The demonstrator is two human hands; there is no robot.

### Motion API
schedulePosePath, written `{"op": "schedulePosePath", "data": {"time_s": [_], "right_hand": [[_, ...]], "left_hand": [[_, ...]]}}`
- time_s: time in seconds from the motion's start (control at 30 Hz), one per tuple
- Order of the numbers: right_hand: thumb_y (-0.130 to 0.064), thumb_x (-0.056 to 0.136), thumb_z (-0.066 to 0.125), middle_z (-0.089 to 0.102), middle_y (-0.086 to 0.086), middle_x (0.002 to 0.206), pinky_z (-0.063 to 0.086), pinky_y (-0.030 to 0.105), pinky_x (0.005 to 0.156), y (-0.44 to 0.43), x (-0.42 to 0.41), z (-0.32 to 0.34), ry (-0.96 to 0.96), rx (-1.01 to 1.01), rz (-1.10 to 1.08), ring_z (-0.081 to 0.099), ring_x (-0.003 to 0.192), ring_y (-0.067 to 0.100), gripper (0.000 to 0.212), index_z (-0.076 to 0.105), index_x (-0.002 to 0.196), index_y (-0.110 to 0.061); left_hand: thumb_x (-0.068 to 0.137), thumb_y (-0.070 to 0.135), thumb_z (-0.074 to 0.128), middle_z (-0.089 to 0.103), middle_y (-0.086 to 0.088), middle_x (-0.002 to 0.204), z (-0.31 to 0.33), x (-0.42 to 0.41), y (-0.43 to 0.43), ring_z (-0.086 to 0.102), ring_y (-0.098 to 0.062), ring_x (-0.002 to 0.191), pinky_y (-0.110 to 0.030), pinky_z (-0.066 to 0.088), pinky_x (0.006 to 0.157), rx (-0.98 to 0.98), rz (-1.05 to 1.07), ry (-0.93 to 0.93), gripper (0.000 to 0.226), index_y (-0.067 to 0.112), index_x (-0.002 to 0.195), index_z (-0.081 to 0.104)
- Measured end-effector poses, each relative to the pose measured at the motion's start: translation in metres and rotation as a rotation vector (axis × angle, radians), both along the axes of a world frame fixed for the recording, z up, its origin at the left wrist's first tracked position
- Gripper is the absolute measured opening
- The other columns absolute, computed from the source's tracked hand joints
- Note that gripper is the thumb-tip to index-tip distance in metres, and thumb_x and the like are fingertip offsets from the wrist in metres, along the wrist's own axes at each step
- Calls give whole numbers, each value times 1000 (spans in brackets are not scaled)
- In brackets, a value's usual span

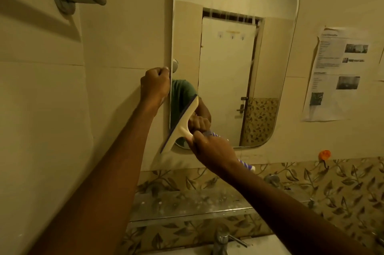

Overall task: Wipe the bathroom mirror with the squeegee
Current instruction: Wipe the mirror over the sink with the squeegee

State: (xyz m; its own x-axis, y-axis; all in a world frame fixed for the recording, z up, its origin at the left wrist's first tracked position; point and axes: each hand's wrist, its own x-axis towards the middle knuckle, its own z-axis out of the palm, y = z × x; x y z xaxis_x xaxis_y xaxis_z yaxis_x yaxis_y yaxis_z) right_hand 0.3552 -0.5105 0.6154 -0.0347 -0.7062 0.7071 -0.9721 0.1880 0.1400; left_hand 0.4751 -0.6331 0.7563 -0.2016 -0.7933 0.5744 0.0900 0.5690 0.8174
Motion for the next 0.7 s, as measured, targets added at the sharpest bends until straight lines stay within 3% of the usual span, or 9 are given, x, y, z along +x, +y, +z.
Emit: {"op": "schedulePosePath", "data": {"time_s": [0.1, 0.2, 0.3, 0.4, 0.47, 0.6, 0.7], "right_hand": [[-41, 91, 58, 41, -10, 53, 26, 17, 28, 17, -24, -6, 143, 21, 7, 31, 34, 3, 23, 53, 86, -19], [-42, 90, 61, 31, -14, 51, 5, 11, 35, 46, -59, -4, 187, 117, -67, 19, 34, 1, 27, 56, 78, -18], [-38, 84, 71, 12, -16, 48, -1, 11, 39, 70, -83, 3, 184, 152, -114, 6, 33, -2, 28, 58, 75, -15], [-44, 96, 50, 18, -15, 50, 9, 13, 39, 66, -84, 5, 189, 206, -51, 16, 36, -4, 30, 58, 89, -16], [-47, 101, 37, 30, -14, 57, 22, 15, 42, 45, -69, 14, 163, 293, 46, 30, 42, -3, 34, 55, 98, -18], [-43, 103, 38, 56, -2, 84, 49, 29, 62, 10, -46, 33, 134, 459, 159, 53, 66, 10, 35, 55, 119, -18], [-44, 101, 40, 53, -1, 93, 45, 32, 66, 7, -55, 35, 219, 436, 134, 46, 73, 11, 37, 58, 123, -20]], "left_hand": [[94, 33, 46, 70, -15, 92, 1, 1, -1, 68, -30, 85, -50, 56, 80, -10, -5, -25, 30, 25, 67, 56], [95, 28, 45, 70, -15, 93, -1, -1, -1, 68, -30, 86, -50, 56, 80, -39, 7, -26, 29, 25, 69, 56], [96, 27, 43, 65, -8, 81, -5, -7, -1, 66, -28, 82, -46, 57, 78, -59, 56, 5, 28, 21, 73, 57], [97, 30, 44, 63, -4, 77, -12, -12, -2, 59, -17, 68, -31, 50, 61, -109, 101, 15, 27, 15, 84, 62], [97, 31, 45, 63, -2, 78, -16, -14, -3, 58, -13, 68, -23, 44, 59, -145, 129, 12, 28, 14, 90, 65], [98, 37, 43, 60, 2, 74, -22, -15, -3, 55, -6, 66, -19, 41, 57, -176, 190, -18, 33, 13, 88, 65], [98, 41, 41, 61, -1, 76, -25, -18, -3, 55, -8, 66, -22, 44, 60, -175, 230, -42, 39, 11, 90, 65]]}}
